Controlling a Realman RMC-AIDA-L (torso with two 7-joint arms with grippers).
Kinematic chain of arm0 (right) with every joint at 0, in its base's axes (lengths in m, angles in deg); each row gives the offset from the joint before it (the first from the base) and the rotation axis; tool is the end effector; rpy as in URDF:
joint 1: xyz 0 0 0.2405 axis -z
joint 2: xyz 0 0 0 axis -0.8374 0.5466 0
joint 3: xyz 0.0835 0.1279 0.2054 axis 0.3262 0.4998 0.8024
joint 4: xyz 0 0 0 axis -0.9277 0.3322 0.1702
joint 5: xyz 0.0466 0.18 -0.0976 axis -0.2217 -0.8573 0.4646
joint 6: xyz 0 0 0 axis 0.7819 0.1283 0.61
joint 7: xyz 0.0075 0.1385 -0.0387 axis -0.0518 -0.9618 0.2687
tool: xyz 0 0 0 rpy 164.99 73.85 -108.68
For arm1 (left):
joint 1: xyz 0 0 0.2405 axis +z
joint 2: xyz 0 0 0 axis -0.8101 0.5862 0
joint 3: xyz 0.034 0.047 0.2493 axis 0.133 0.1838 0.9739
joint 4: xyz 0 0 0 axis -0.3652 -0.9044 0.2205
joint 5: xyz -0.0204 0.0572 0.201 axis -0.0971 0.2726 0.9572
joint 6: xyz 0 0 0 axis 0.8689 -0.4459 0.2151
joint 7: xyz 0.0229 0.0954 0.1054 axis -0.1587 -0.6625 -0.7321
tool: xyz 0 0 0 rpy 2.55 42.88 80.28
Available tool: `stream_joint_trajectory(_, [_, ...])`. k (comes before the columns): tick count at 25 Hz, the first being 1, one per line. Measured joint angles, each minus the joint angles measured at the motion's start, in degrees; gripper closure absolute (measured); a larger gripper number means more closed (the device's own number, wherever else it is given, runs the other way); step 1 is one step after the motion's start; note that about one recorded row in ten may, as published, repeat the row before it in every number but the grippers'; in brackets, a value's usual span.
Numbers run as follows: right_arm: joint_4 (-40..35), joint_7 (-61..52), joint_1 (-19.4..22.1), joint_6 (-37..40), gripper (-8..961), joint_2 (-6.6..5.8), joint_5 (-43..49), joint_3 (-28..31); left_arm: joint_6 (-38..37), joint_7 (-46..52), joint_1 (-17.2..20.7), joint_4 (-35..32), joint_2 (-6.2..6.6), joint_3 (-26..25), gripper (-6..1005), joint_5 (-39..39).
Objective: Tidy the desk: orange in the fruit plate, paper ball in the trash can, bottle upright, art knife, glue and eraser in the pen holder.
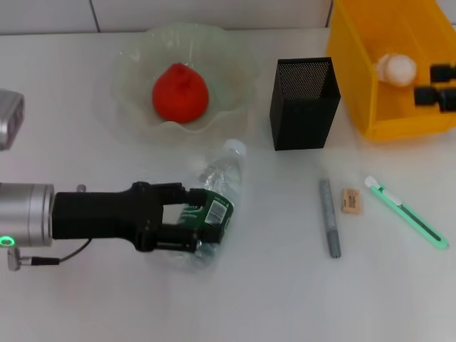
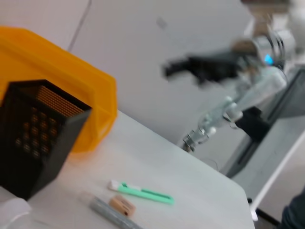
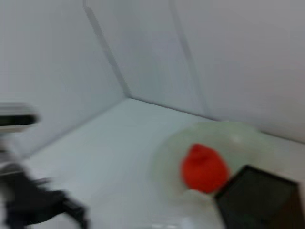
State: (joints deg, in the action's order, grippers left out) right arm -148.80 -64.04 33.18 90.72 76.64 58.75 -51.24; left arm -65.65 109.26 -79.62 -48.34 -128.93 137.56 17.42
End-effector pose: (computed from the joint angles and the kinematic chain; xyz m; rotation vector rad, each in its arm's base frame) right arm 0.2560 0.3078 0.1262 -2.6550 0.8097 0.6074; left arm -0.2558 0.2848 -0.0197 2.8632 0.8534 0.8055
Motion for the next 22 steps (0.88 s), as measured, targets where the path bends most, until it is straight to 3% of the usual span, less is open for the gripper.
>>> stream_joint_trajectory(1, [0.0,0.0,0.0,0.0,247,0.00,0.0,0.0,0.0,1.0,-0.1,-0.2,0.03,-0.6,158,0.0])
stream_joint_trajectory(2, [7.6,6.4,1.1,3.0,247,-0.88,-1.2,2.9,0.0,3.7,-0.4,-1.0,0.05,-1.7,158,0.0])
stream_joint_trajectory(3, [7.6,6.4,1.1,3.0,247,-0.88,-1.2,2.9,0.0,3.7,-0.4,-1.0,0.05,-1.7,158,0.0])
stream_joint_trajectory(5, [15.0,12.2,2.0,4.2,247,-1.80,-1.2,5.5,0.2,7.2,-0.7,-2.6,0.02,-2.3,158,0.0])
stream_joint_trajectory(7, [22.7,18.6,3.5,4.3,247,-2.81,-1.2,7.0,1.8,18.2,-1.8,-7.6,-0.15,-1.8,158,0.8])
stream_joint_trajectory(8, [22.7,18.6,3.5,4.3,247,-2.81,-1.2,7.0,1.8,18.2,-1.8,-7.6,-0.15,-1.8,158,0.8])
stream_joint_trajectory(14, [25.7,22.0,4.9,2.8,246,-2.59,-0.9,7.2,6.1,43.6,-8.0,-17.2,-0.85,-1.5,158,14.7])
stream_joint_trajectory(17, [26.5,24.5,5.7,2.0,246,-2.17,-0.9,7.5,7.2,51.8,-13.8,-19.6,-2.44,-1.2,158,26.6])
stream_joint_trajectory(22, [27.3,27.1,6.3,0.1,247,-1.77,-0.8,7.6,7.8,57.4,-18.9,-19.2,-2.81,0.8,158,30.9])
